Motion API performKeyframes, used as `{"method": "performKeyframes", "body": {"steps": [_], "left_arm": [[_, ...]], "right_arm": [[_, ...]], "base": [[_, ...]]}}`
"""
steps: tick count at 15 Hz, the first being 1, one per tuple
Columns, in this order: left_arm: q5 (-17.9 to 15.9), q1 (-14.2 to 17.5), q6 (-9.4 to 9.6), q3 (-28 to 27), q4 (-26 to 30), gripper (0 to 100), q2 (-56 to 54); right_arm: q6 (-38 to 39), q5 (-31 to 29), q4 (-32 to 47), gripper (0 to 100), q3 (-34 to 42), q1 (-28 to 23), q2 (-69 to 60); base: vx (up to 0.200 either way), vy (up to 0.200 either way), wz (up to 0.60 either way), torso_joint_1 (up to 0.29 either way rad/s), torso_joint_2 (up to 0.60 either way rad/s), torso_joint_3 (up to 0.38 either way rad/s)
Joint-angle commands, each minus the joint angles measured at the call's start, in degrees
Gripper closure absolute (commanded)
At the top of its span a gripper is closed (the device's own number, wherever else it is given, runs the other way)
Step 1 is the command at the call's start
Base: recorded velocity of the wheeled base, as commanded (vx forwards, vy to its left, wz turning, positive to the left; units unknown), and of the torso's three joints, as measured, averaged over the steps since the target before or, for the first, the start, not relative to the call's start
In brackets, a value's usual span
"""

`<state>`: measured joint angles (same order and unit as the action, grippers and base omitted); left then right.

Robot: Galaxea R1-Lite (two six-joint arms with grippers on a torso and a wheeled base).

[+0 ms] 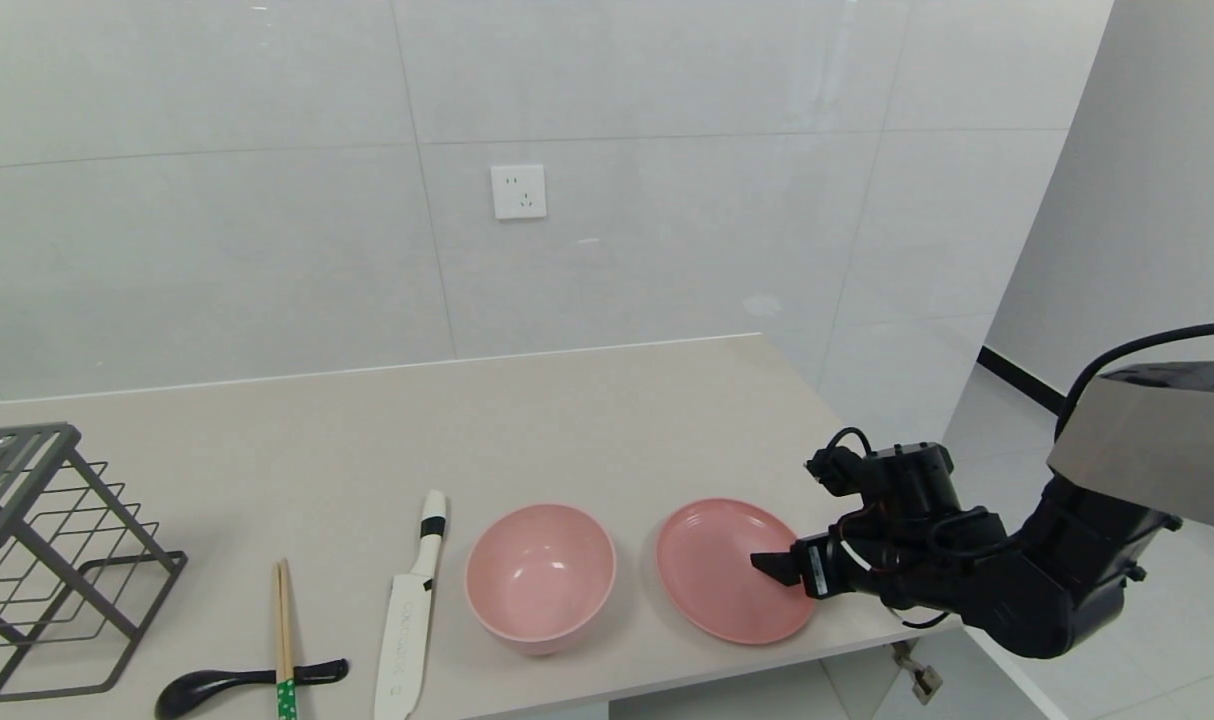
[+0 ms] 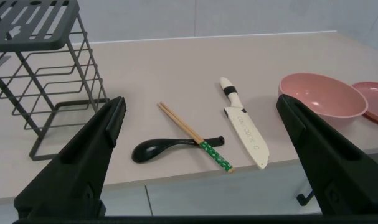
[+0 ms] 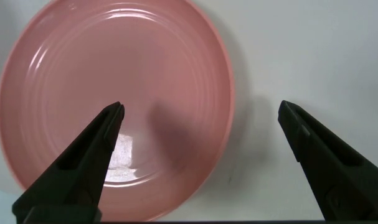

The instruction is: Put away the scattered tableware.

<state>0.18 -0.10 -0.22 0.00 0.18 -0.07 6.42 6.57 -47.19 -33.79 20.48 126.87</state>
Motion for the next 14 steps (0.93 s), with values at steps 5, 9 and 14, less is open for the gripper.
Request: {"method": "performKeyframes", "body": {"steps": [5,9,14], "left_arm": [[-0.01,0.01,-0.04,0.00,-0.01,0,0.07],[-0.01,0.01,-0.04,0.00,-0.01,0,0.07],[-0.01,0.01,-0.04,0.00,-0.01,0,0.07]], "right_arm": [[-0.18,0.02,-0.01,0,-0.13,0.09,0.57],[-0.45,-0.15,0.08,0,-1.28,0.44,2.07],[-0.36,-0.59,0.08,100,-1.19,0.44,2.24]], "base": [[0.000,0.000,0.00,0.000,0.00,0.000],[0.000,0.000,0.00,0.000,0.00,0.000],[0.000,0.000,0.00,0.000,0.00,0.000]]}}
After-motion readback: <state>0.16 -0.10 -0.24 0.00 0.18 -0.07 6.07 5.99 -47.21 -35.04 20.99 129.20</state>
